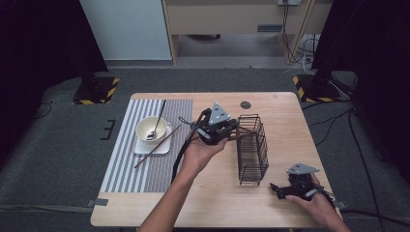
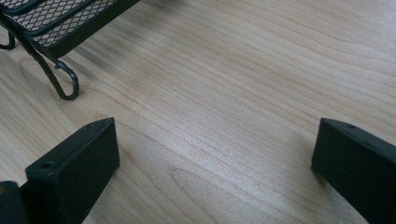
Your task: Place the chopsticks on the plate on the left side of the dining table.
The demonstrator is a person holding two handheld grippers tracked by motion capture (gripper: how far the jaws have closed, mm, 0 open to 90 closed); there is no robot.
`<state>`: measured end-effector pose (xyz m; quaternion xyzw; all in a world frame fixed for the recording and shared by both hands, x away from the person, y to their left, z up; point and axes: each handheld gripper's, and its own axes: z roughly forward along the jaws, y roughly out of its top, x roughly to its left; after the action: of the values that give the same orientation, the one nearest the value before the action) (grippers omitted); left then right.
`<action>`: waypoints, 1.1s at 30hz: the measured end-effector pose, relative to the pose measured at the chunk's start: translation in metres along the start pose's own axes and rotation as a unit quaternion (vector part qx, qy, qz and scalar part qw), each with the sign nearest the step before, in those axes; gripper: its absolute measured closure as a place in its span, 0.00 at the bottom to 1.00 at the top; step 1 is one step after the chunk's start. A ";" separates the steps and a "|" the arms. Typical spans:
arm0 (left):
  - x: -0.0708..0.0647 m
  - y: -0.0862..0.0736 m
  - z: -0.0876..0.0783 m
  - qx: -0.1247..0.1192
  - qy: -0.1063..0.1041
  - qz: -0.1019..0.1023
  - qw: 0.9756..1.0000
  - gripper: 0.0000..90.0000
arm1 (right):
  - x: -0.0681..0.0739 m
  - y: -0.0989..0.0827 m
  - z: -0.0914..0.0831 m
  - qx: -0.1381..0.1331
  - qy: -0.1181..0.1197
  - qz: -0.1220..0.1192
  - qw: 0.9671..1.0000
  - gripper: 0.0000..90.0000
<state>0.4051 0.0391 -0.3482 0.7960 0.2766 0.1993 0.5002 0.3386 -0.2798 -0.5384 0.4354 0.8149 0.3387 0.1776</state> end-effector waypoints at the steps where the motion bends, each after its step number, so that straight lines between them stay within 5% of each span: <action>1: 0.001 0.000 -0.001 -0.002 0.003 -0.001 1.000 0.94 | 0.000 0.000 0.000 0.000 0.000 0.000 1.000 0.01; 13: 0.021 -0.023 -0.016 -0.054 0.000 -0.066 0.996 0.94 | 0.000 0.000 0.000 0.000 0.000 0.000 1.000 0.01; 18: 0.026 -0.028 -0.024 -0.082 -0.001 -0.078 0.994 0.94 | 0.000 0.000 0.000 0.000 0.000 0.000 1.000 0.01; 27: 0.030 -0.033 -0.036 -0.094 -0.012 -0.085 0.992 0.94 | 0.000 0.000 0.000 0.000 0.000 0.000 1.000 0.01; 33: 0.039 -0.042 -0.045 -0.115 -0.017 -0.107 0.987 0.94 | 0.000 0.000 0.000 0.000 0.000 0.000 1.000 0.01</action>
<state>0.3980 0.1093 -0.3657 0.7027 0.3266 0.1612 0.6112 0.3385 -0.2798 -0.5384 0.4355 0.8149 0.3386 0.1775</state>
